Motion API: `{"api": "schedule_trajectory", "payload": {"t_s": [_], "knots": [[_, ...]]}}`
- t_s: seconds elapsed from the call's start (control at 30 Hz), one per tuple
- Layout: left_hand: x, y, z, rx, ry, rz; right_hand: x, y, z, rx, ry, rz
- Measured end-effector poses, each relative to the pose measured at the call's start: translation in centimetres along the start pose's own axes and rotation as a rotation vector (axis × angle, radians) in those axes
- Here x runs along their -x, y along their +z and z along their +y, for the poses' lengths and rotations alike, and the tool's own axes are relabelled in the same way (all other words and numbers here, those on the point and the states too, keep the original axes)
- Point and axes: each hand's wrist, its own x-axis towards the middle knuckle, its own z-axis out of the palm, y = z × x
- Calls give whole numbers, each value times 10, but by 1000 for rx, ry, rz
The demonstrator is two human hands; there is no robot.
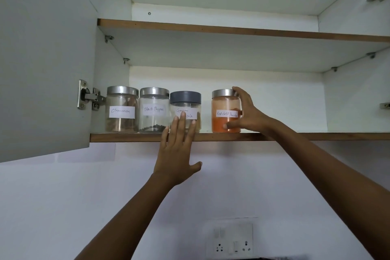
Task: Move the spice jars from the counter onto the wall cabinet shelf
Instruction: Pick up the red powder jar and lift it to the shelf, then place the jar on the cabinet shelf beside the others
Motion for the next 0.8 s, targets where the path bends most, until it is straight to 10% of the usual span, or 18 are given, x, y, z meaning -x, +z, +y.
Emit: {"api": "schedule_trajectory", "payload": {"t_s": [0.8], "knots": [[23,-15,7,84,72,-145,42,44,-23,-10,76,168]]}}
